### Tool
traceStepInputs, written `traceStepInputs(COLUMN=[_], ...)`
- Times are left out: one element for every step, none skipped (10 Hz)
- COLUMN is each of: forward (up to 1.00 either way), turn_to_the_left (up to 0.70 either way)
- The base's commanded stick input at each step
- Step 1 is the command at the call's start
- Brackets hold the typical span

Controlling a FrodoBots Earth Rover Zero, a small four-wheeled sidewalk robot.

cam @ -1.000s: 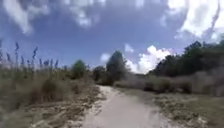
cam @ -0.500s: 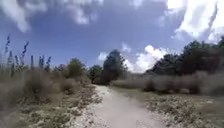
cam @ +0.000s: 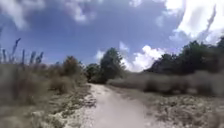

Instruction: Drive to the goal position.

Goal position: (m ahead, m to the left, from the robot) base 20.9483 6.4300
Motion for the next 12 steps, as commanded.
traceStepInputs(forward=[1.0, 1.0, 1.0, 1.0, 1.0, 1.0, 1.0, 1.0, 1.0, 1.0, 1.0, 1.0], turn_to_the_left=[0.4, 0.4, 0.4, 0.4, 0.4, 0.27, 0.08, 0.0, 0.0, 0.0, 0.0, 0.0])
